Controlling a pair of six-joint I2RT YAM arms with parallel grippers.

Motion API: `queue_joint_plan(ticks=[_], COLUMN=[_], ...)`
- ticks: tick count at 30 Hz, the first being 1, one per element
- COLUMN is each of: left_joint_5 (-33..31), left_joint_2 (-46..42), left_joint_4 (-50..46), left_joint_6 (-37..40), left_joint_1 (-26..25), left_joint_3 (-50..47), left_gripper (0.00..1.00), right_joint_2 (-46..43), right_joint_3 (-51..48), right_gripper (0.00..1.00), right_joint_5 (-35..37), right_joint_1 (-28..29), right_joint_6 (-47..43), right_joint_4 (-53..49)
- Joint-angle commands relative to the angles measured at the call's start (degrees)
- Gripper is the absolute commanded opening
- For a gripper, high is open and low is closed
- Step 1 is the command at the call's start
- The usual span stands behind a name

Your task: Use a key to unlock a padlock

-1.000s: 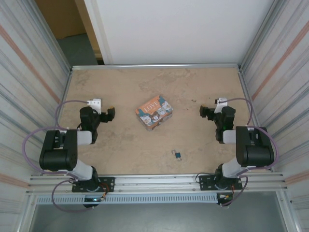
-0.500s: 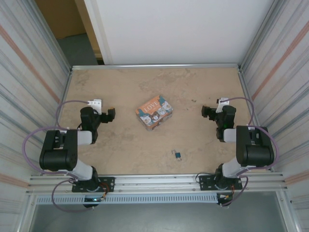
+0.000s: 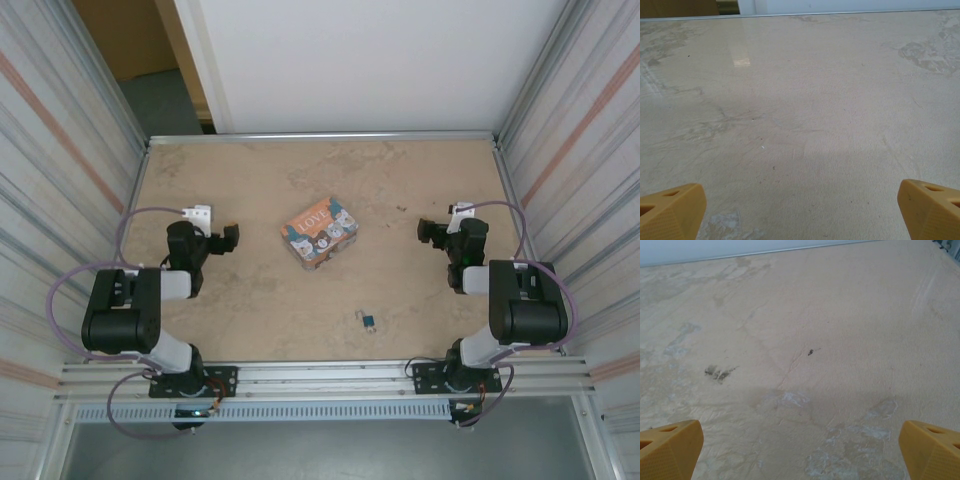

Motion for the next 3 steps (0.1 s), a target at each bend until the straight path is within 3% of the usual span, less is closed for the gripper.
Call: queue_joint_plan(ticks=[1,3], left_joint_5=[-0.6,-0.6], left_joint_2=[-0.1,-0.1], left_joint_4=[0.2,0.2], left_joint_6=[0.9,0.9], left_joint_1=[-0.2,-0.2], left_joint_3=[0.4,0.4], left_gripper=[0.99,0.99], right_joint_2=[0.2,0.3], right_joint_3=[0.5,0.3], right_gripper=[0.99,0.99], right_joint_5=[1.1,0.9], right_joint_1=[0.5,0.4], right_joint_6=[0.5,0.6], right_joint_4=[-0.6,-0.5])
